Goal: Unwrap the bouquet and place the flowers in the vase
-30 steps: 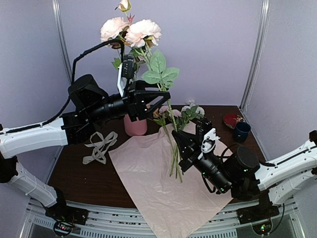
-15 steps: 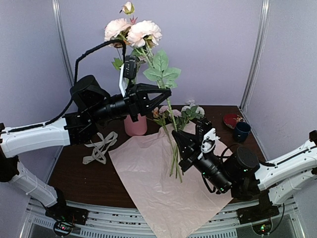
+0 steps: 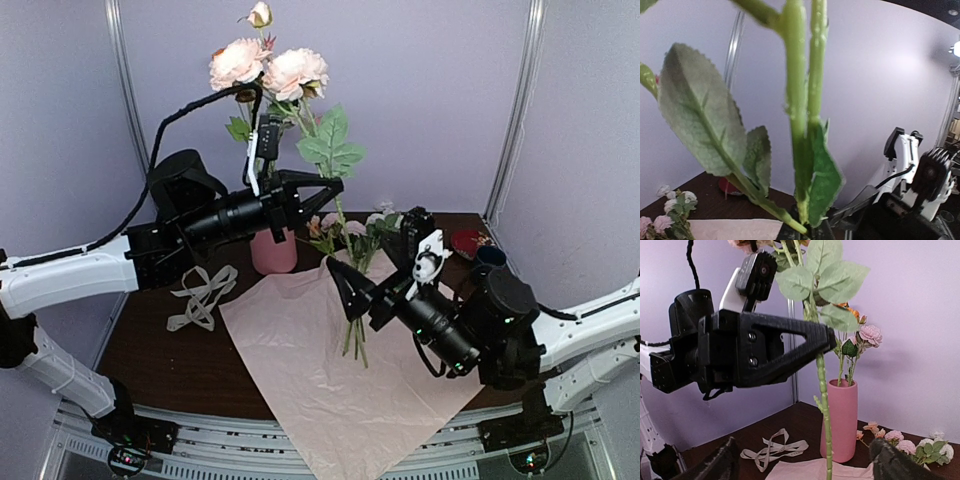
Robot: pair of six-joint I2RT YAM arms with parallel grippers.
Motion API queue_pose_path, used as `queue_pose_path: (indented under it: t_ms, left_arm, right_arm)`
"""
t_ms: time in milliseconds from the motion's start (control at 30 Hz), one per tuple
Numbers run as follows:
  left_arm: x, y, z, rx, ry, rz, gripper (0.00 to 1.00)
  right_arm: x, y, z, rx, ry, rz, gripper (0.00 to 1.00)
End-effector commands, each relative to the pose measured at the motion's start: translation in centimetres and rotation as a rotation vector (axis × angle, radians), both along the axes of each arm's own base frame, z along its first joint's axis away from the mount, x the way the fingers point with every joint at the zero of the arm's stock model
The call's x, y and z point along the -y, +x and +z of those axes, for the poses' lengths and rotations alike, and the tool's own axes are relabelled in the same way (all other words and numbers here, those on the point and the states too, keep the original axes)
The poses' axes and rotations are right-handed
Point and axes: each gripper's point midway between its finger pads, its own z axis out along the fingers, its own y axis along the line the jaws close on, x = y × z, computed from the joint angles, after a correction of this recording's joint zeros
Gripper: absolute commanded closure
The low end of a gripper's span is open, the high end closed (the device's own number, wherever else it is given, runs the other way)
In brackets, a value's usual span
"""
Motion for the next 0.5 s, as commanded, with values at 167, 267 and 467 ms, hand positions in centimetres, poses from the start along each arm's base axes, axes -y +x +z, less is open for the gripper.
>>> queue_pose_path:
  t_ms: [167,267,467]
  left_arm:
    - [-12.7,12.0,8.9,0.136,0.073,0.737,1.00]
    - [-16.5,14.8,11.2,0.173,0.065,0.893,1.00]
    - [-20.4,18.0,14.8,0.183,-0.001,1.048,1.00]
  right_arm:
    - [7.3,3.7,5.2,-0.065,0.064,-0.172,0.00]
    - [9.2,5.6,3.1,-0.148,0.097,-0.227,0.00]
    - [11.8,7.0,-0.2,-0.255,0.195,-0.272,0.01]
